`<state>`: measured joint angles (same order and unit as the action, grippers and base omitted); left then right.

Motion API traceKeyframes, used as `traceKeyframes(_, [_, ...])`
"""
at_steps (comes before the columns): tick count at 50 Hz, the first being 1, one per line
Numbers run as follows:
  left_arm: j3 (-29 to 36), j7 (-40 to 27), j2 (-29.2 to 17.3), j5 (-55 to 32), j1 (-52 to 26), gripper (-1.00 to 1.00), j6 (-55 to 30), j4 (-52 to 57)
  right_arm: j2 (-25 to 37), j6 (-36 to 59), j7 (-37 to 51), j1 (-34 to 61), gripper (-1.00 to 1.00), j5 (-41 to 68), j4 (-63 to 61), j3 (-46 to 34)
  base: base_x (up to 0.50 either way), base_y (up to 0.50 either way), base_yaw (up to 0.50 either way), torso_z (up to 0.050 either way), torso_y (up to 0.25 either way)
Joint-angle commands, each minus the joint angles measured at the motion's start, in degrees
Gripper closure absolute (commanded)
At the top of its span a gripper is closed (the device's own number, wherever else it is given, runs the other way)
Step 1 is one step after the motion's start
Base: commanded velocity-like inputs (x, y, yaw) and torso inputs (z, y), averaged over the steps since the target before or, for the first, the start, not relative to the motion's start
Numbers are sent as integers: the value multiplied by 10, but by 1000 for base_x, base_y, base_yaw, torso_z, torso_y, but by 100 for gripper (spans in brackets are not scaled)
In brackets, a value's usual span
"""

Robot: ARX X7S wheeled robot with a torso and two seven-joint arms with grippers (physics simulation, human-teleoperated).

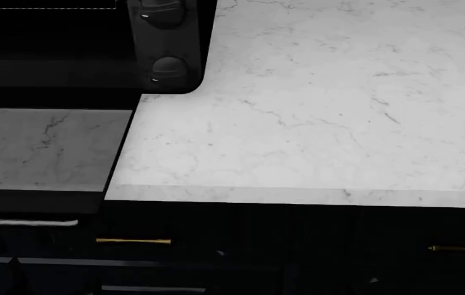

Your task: Close the toaster oven door.

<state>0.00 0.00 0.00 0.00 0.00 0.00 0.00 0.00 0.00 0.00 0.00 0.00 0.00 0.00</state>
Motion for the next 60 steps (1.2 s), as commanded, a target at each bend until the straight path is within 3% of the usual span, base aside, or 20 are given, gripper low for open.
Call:
traceKeyframes(1, [8,-8,-7,-7,1,-100,-5,6,8,5,9,-1,-100,8,-5,-9,0,0,0,0,0])
traceKeyframes(9, [31,-10,-26,-28,4,-100,7,-4,22,-7,24,1,-100,34,6,-25,0,0,0,0,0])
traceKeyframes(43, [71,-17,-59,-55,18,-100,10,28,48,-1,62,3,-100,63,-14,-59,0,0,0,50,0])
traceKeyframes(47, [40,-37,-76,-100,-11,-100,-149,135,80,65,84,15,-100,55,-136,-35,0,0,0,13,0])
traceKeyframes(52, [13,-42,-113,-129,-57,-100,-253,222,126,191,106,48,-100,68,-306,21,0,0,0,0,0])
traceKeyframes(60, [-6,-34,-158,-143,-132,-100,-328,243,205,404,115,189,-100,153,-492,131,0,0,0,0,0])
